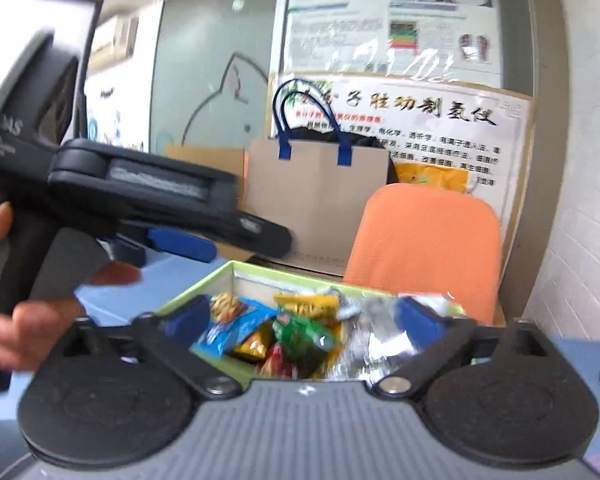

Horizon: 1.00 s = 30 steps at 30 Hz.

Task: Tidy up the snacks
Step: 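Grasp the green-banded biscuit pack with the left gripper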

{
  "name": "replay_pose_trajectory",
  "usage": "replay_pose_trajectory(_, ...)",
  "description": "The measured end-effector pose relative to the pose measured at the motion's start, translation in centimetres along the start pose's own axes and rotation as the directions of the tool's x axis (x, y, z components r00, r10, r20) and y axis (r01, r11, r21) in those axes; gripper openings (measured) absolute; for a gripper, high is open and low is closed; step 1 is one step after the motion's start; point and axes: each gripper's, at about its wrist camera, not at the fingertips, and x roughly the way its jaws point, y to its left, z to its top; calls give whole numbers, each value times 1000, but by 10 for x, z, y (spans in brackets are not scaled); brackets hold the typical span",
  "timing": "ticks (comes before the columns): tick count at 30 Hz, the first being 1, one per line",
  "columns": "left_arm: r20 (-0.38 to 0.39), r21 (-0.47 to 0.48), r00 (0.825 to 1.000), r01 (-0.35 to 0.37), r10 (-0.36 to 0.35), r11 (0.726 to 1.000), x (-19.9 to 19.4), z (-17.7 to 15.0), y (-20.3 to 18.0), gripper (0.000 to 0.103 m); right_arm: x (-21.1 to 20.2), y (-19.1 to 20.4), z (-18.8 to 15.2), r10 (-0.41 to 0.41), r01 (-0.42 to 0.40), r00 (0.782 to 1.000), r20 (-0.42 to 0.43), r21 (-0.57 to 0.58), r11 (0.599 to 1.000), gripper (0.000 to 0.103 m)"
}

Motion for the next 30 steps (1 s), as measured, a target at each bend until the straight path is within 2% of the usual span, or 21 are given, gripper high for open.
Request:
replay_pose_trajectory(2,-19,-20,999,37,-37,999,-13,-20,-3,81,-17,-9,-24,-29,32,998,-48,63,997,103)
replay_pose_trajectory(5,-133,-64,987,85,-92,994,-9,-60,-8,80,-31,-15,-63,-54,74,987,-149,138,988,103)
replay_pose_trajectory(7,-229,-100,965,108,-128,989,6,-88,-12,77,-26,-18,-82,-58,97,976,-211,179,979,103)
replay_pose_trajectory(9,-319,-147,936,105,-147,984,23,-111,-18,69,-21,-18,-96,-39,89,968,-248,194,977,103)
replay_pose_trajectory(11,-368,-184,913,116,-178,976,37,-124,-24,63,-18,-13,-101,-26,76,963,-270,176,981,103)
replay_pose_trajectory(13,-397,-179,899,120,-184,976,47,-128,-33,54,-12,-9,-101,-2,49,957,-289,154,987,102)
replay_pose_trajectory(17,-424,-106,893,116,-150,988,54,-131,-49,45,-7,7,-101,90,-53,947,-308,128,990,102)
replay_pose_trajectory(18,-429,-90,893,110,-138,990,53,-132,-51,40,-9,11,-101,83,-49,949,-305,117,992,102)
replay_pose_trajectory(23,-435,-71,889,123,-142,990,38,-141,-46,34,-17,24,-106,110,-67,945,-308,146,987,102)
replay_pose_trajectory(30,-420,-28,897,136,-135,990,6,-158,-44,33,-35,47,-117,133,-88,942,-308,157,984,102)
